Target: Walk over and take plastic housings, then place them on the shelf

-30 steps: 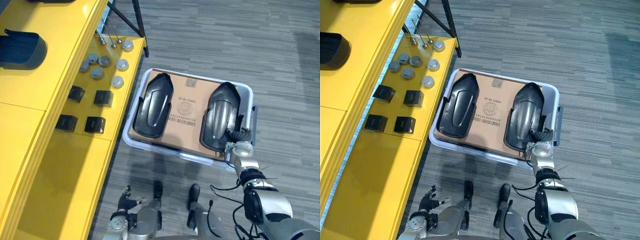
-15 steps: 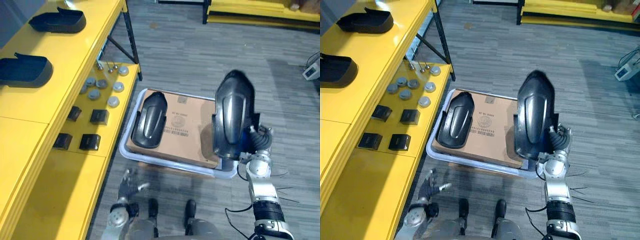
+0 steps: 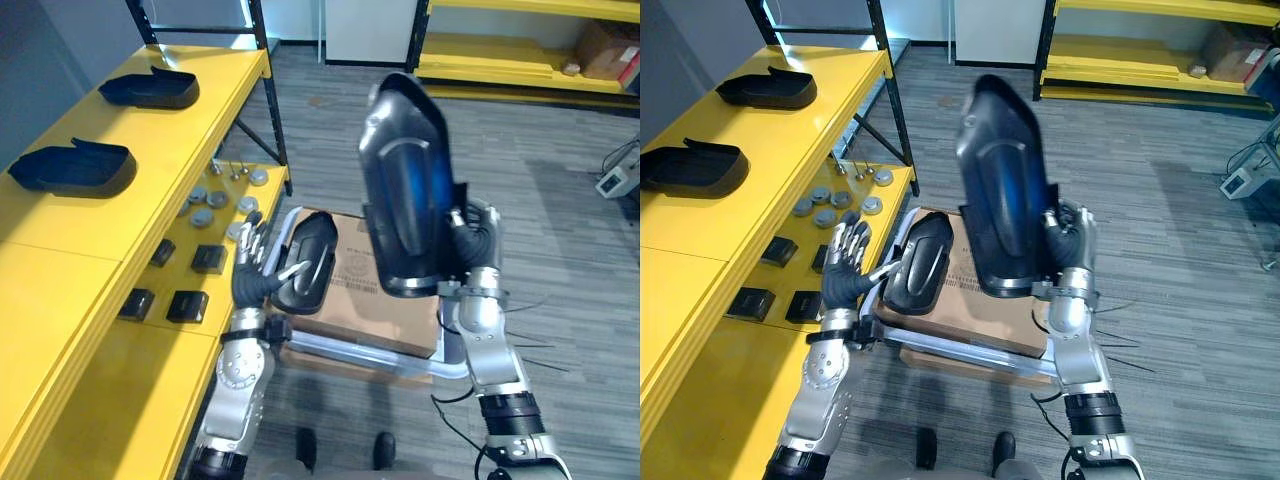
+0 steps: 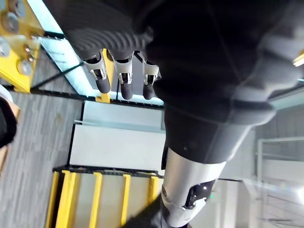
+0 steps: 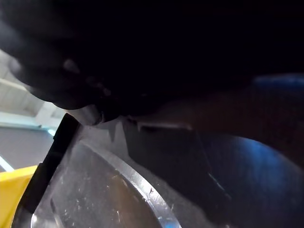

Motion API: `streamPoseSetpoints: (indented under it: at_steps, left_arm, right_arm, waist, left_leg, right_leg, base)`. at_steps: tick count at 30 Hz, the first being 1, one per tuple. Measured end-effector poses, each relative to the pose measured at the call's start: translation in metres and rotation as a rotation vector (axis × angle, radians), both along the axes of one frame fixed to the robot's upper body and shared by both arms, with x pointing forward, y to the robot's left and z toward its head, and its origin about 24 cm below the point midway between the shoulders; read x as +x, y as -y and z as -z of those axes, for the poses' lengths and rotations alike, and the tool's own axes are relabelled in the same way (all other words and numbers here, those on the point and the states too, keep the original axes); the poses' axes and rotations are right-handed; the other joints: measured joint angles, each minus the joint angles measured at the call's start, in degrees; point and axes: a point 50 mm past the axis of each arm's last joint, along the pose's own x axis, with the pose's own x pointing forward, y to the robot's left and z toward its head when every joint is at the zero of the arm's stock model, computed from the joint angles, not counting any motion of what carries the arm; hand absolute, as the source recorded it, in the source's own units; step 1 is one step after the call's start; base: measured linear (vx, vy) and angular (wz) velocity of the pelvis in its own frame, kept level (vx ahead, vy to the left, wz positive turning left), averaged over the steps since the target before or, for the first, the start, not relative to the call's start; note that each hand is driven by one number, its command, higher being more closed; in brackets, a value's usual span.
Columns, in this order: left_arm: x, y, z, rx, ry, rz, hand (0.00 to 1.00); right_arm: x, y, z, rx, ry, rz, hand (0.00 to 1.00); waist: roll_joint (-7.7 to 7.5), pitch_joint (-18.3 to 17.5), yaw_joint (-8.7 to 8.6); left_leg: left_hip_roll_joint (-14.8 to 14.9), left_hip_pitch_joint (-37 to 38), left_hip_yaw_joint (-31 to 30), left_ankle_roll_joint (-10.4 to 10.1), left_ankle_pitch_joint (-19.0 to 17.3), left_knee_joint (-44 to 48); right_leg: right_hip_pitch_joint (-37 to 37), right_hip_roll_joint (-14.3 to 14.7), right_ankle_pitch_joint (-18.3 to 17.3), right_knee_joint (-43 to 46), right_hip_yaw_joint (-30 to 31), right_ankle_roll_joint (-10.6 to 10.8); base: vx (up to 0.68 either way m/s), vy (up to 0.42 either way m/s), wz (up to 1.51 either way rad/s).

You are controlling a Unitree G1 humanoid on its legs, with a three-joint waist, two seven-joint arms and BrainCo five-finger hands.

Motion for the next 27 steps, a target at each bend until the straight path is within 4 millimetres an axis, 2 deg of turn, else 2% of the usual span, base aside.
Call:
streamPoseSetpoints:
  at_steps: [3, 8, 15, 17, 19, 20, 27]
  left_arm:
    - [0.003, 0.009, -0.006, -0.019, 0.012, 0.039, 0.0]
    - [0.011, 0.012, -0.007, -0.026, -0.007, 0.026, 0.0]
    - [0.023, 0.013, 0.011, 0.01, -0.104, -0.033, 0.0]
    - [0.025, 0.013, 0.021, 0.027, -0.158, -0.049, 0.0]
    - [0.025, 0.013, 0.022, 0.03, -0.165, -0.053, 0.0]
    - [0.025, 0.014, 0.022, 0.033, -0.165, -0.059, 1.0]
    - [0.025, 0.014, 0.026, -0.002, -0.187, -0.061, 1.0]
  right_arm:
    - [-0.002, -0.02, -0.003, -0.015, 0.01, -0.077, 1.0]
    - [-0.002, -0.029, -0.005, 0.002, 0.013, -0.096, 1.0]
    - [-0.005, -0.041, -0.002, -0.013, -0.007, -0.136, 1.0]
    - [-0.009, -0.048, -0.008, -0.018, 0.027, -0.165, 1.0]
    - [-0.01, -0.048, -0.008, -0.03, 0.031, -0.169, 1.0]
    - [-0.01, -0.048, -0.008, -0.03, 0.03, -0.168, 1.0]
    - [-0.01, -0.051, -0.007, -0.031, 0.031, -0.173, 1.0]
  waist:
    - [0.24, -0.35, -0.05]
    - [0.3, -0.9, -0.03]
    - [0.34, -2.53, -0.13]
    - [0.3, -2.67, -0.16]
    - [0.23, -2.73, -0.09]
    - [0.19, -2.75, -0.03]
    - [0.21, -3.15, -0.09]
  left_leg:
    - [0.0, 0.0, -0.09, -0.03, 0.02, 0.0]
    - [-0.04, 0.01, -0.2, 0.05, 0.15, -0.02]
    - [-0.02, 0.01, -0.17, 0.05, 0.15, -0.02]
    - [0.02, 0.04, -0.15, 0.05, 0.15, -0.02]
    - [0.02, 0.06, -0.14, 0.05, 0.15, -0.02]
    - [0.01, 0.06, -0.14, 0.05, 0.15, -0.03]
    - [0.03, 0.08, 0.07, 0.05, 0.15, -0.03]
  right_leg:
    - [0.03, 0.01, 0.06, -0.04, -0.06, -0.08]
    - [0.21, -0.04, 0.08, -0.11, -0.31, -0.09]
    - [0.24, 0.02, 0.08, -0.33, -0.27, -0.1]
    - [0.27, 0.06, 0.11, -0.33, -0.24, -0.15]
    - [0.28, 0.06, 0.14, -0.33, -0.22, -0.18]
    - [0.28, 0.05, 0.15, -0.33, -0.23, -0.19]
    - [0.24, 0.08, 0.19, -0.43, -0.05, -0.22]
  base:
    - [0.0, 0.0, 0.0]
    - [-0.01, 0.004, 0.03]
    - [0.0, 0.0, 0.0]
    - [0.0, 0.0, 0.0]
    - [0.0, 0.0, 0.0]
    - [-0.03, 0.01, 0.0]
    - [0.0, 0.0, 0.0]
